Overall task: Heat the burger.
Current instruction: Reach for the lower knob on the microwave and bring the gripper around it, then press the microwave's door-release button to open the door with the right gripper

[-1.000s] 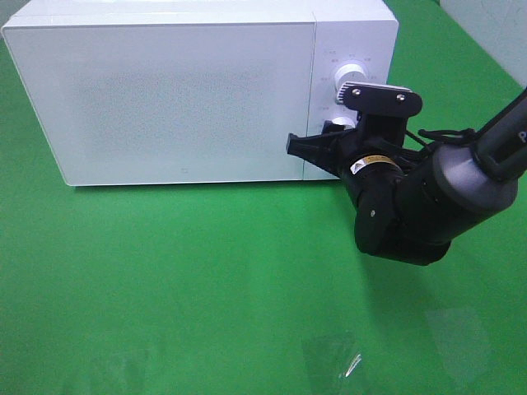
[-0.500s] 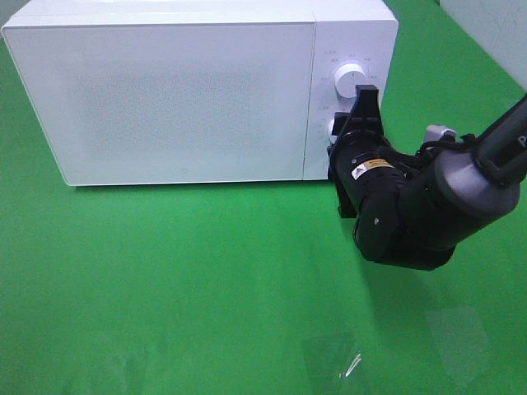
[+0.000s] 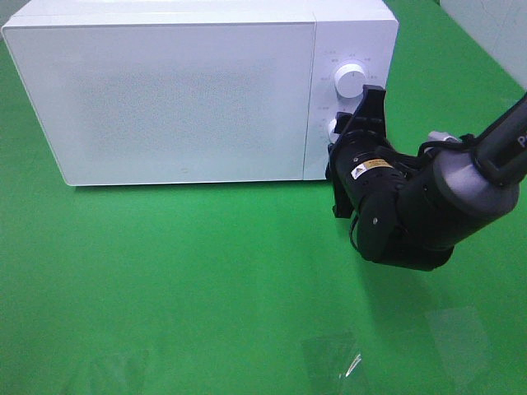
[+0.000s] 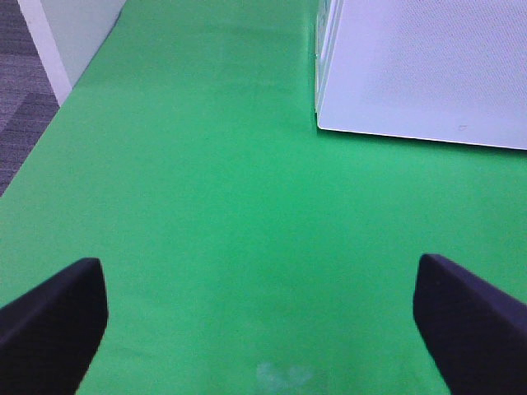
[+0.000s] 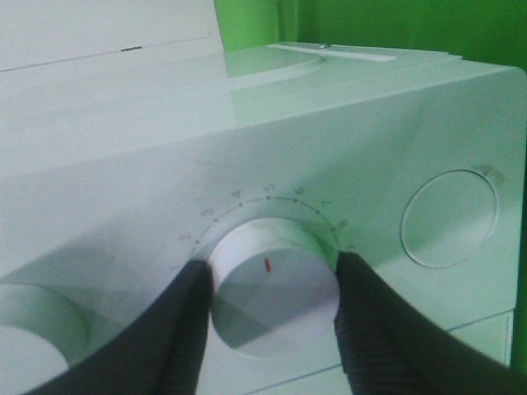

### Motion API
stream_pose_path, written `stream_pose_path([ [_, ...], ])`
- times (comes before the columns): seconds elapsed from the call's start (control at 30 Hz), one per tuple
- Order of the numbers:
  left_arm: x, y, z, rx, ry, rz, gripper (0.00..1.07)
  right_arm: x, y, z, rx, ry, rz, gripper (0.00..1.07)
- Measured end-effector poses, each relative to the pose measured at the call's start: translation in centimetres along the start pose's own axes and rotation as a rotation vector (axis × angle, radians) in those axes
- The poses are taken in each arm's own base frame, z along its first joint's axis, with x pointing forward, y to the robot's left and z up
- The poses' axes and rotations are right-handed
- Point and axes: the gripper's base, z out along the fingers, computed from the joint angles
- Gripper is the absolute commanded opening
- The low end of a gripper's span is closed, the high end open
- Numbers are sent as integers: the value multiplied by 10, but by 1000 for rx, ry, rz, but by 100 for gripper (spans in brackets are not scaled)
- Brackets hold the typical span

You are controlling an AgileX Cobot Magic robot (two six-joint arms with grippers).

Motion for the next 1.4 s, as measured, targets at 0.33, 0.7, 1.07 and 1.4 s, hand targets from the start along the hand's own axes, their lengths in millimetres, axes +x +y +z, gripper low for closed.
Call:
stream_pose_path([
  [0.33, 0, 0, 0, 0, 0, 0, 95, -1, 0, 0, 1, -10, -40, 35],
  [0.7, 0, 0, 0, 0, 0, 0, 95, 1, 2, -1, -2, -12, -113, 60],
  [1.07, 0, 0, 0, 0, 0, 0, 95, 3, 8, -7, -17, 49, -213, 69],
  [1.4, 0, 0, 0, 0, 0, 0, 95, -2, 25, -40, 43, 204, -572, 69],
])
